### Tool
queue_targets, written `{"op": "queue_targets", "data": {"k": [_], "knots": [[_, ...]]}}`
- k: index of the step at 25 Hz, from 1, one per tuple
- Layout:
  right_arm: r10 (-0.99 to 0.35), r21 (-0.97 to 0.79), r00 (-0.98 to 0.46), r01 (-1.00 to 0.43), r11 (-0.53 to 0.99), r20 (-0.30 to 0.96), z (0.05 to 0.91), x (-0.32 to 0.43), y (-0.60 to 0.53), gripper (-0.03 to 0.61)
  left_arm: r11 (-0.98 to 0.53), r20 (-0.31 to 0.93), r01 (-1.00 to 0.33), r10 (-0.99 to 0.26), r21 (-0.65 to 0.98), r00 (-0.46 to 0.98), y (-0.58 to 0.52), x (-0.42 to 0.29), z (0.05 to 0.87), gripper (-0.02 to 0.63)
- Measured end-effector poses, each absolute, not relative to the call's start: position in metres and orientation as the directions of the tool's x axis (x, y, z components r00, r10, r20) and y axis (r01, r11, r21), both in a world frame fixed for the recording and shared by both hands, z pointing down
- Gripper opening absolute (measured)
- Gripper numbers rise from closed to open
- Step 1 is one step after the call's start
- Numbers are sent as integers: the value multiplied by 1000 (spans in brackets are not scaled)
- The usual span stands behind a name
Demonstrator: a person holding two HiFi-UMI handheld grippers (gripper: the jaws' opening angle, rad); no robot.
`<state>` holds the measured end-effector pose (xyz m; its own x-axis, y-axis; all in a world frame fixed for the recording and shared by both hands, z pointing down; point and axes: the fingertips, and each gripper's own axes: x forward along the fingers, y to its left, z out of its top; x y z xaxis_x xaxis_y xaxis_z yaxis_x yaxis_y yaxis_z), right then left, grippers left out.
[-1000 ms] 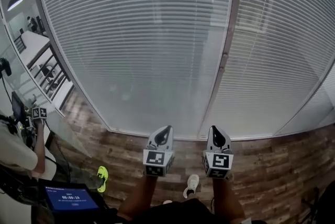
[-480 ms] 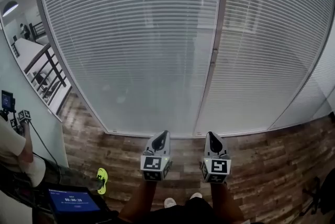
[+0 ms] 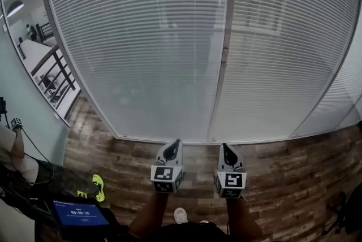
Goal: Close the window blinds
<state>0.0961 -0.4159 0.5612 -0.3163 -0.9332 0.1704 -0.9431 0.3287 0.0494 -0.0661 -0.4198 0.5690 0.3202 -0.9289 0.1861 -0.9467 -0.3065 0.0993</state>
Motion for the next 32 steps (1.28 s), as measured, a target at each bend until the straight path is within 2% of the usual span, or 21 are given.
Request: {"op": "queue_targets", "data": {"k": [6, 10, 15, 22, 25, 32], "knots": [[-920, 45, -355, -929, 366, 165, 562, 107, -391, 3, -269, 211, -963, -942, -18, 260, -394, -54, 573, -6], [-904, 152, -406, -893, 423, 130, 565, 131, -365, 3, -251, 220, -963, -938, 98, 267, -360, -27, 569, -7], [-891, 151, -430, -880, 449, 144, 569, 120, -352, 3, -246, 264, -968, -931, 52, 251, -334, -30, 578, -8], [-917, 73, -361, -923, 377, 171, 552, 87, -334, 3, -299, 207, -954, -932, 18, 296, -327, -54, 554, -7], [-925, 118, -358, -921, 372, 124, 550, 75, -332, 3, -303, 207, -952, -929, 50, 307, -324, -69, 551, -8], [-932, 121, -341, -927, 355, 124, 550, 82, -333, 3, -300, 183, -952, -934, 61, 307, -327, -69, 551, -7]]}}
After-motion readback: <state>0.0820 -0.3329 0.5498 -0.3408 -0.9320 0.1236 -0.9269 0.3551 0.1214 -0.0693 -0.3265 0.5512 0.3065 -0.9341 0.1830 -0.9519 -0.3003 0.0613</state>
